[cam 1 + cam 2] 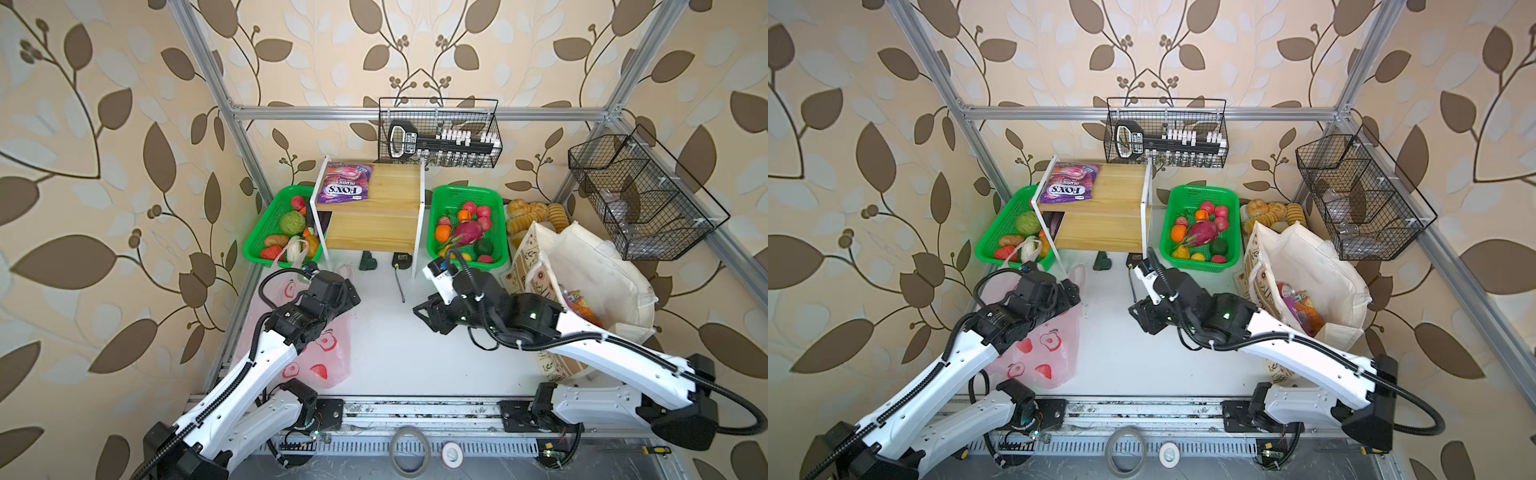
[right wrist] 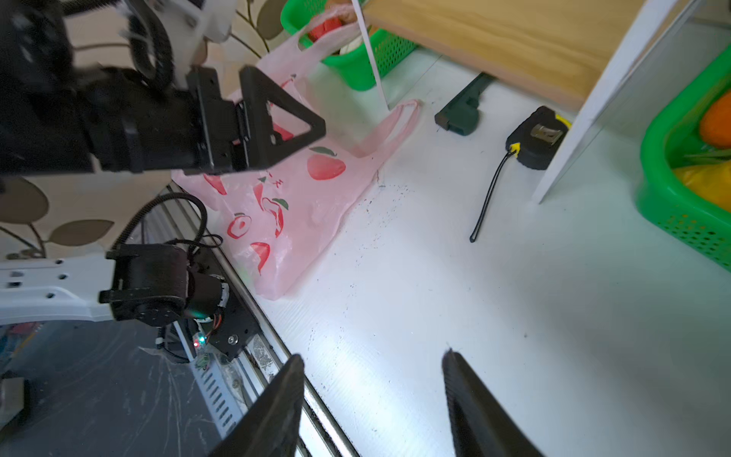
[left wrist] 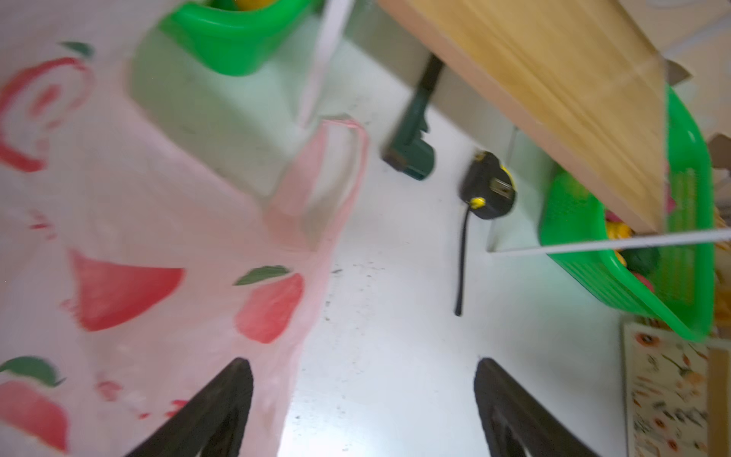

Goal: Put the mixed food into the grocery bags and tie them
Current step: 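Release the tote and move both grippers to the pink plastic bag, then grasp the pink plastic bag with the left gripper while the right grasps its handle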

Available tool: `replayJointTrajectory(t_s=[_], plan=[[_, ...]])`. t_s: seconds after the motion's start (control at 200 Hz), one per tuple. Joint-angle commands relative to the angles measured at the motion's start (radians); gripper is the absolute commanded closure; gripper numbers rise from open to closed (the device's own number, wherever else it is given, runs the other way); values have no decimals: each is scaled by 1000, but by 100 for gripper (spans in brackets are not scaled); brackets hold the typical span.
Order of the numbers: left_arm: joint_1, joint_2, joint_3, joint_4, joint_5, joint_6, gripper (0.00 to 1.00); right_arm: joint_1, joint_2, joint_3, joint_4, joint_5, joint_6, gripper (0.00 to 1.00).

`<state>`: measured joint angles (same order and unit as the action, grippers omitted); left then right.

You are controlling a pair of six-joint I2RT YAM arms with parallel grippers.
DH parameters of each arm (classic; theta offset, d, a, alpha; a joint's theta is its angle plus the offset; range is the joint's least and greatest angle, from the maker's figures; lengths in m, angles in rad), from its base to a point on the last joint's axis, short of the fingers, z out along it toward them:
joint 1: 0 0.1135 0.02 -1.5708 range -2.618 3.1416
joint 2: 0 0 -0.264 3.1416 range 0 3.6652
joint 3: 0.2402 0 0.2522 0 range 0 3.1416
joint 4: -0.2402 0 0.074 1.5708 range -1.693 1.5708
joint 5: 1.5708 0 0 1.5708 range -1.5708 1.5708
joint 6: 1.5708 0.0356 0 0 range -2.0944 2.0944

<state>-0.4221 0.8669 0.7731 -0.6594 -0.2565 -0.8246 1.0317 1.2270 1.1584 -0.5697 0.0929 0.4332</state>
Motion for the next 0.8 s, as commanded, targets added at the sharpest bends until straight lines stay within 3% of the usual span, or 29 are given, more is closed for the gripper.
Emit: replayJointTrajectory(t_s=[0.0,0.24,0.315,0.42,0.525,0.57,0.64,0.75,0.795], plan=[[73,-25,-23,-78,-42,-33,9,42,59,54,37,65,22,41],[121,161,15,-237,-162,-219,5,70,134,79,30,79,25,39],[121,212,26,-265,-193,-225,2,70,127,72,28,101,24,39],[121,238,7,-239,-202,-208,7,67,111,50,25,126,12,38],[121,209,-41,-170,-174,-182,32,62,93,35,24,144,6,37],[120,188,-63,-144,-158,-174,54,60,84,27,24,152,6,37],[120,162,-86,-128,-138,-166,76,54,71,16,24,171,8,37],[120,141,-94,-139,-75,-134,100,41,44,-10,33,195,27,36],[120,133,-91,-146,-35,-120,100,30,32,-23,39,197,38,36]])
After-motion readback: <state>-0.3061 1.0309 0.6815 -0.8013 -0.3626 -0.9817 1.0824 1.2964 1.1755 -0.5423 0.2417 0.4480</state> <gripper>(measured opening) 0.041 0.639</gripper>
